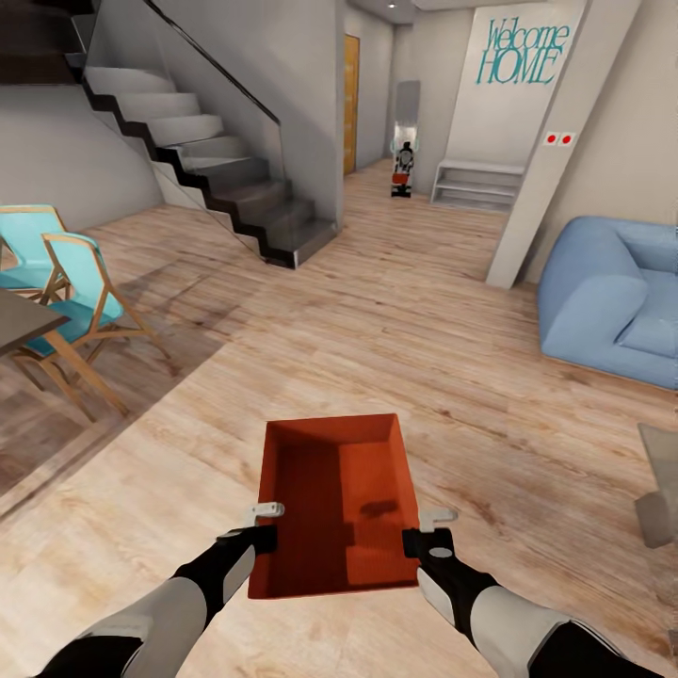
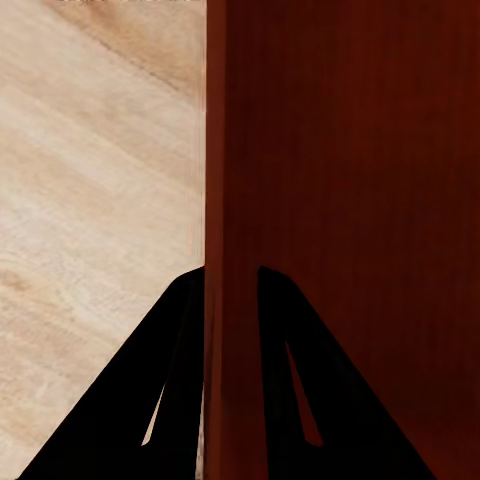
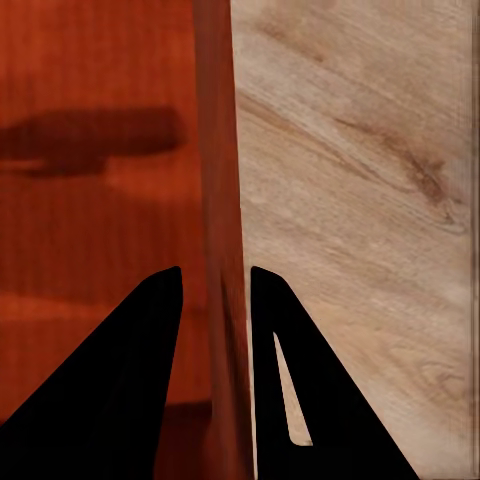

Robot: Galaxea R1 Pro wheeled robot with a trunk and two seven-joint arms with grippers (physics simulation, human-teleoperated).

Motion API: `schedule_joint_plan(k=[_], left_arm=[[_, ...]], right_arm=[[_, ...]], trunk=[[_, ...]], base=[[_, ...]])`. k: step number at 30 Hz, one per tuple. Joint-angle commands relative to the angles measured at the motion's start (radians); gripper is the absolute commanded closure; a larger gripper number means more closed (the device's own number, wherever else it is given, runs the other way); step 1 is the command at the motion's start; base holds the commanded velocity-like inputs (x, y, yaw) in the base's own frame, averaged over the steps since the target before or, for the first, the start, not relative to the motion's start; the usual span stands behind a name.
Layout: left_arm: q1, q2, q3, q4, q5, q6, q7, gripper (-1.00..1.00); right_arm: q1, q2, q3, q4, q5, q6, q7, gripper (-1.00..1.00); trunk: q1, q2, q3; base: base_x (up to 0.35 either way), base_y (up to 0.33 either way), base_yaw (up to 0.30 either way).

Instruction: Move the two storage containers from the living room to the garage. In the garage, place one container on the floor and stack the other container on top of it (either order is fine).

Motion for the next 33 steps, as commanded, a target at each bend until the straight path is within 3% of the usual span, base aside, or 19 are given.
schedule_joint_plan(k=[1,9,18,33], left_arm=[[0.001,0.008,-0.018,-0.001,-0.006,0.003,0.012,1.00],[0.001,0.008,-0.018,0.010,-0.006,-0.007,0.012,1.00],[0.001,0.008,-0.018,0.011,-0.006,-0.006,0.012,1.00],[0.001,0.007,-0.018,0.011,-0.006,-0.006,0.012,1.00]], right_arm=[[-0.001,-0.004,-0.033,0.000,-0.004,-0.007,-0.006,1.00],[-0.001,-0.004,-0.033,0.000,-0.004,-0.007,-0.006,1.00],[-0.001,-0.004,-0.033,0.000,-0.004,-0.006,-0.007,1.00],[-0.001,-0.004,-0.033,0.000,-0.004,-0.005,-0.007,1.00]], trunk=[[0.000,-0.001,-0.001],[0.000,-0.001,-0.001],[0.000,-0.001,-0.001],[0.000,-0.001,-0.001]], base=[[0.000,-0.256,0.000],[0.000,-0.223,0.000],[0.000,-0.028,-0.016],[0.000,0.000,-0.229]])
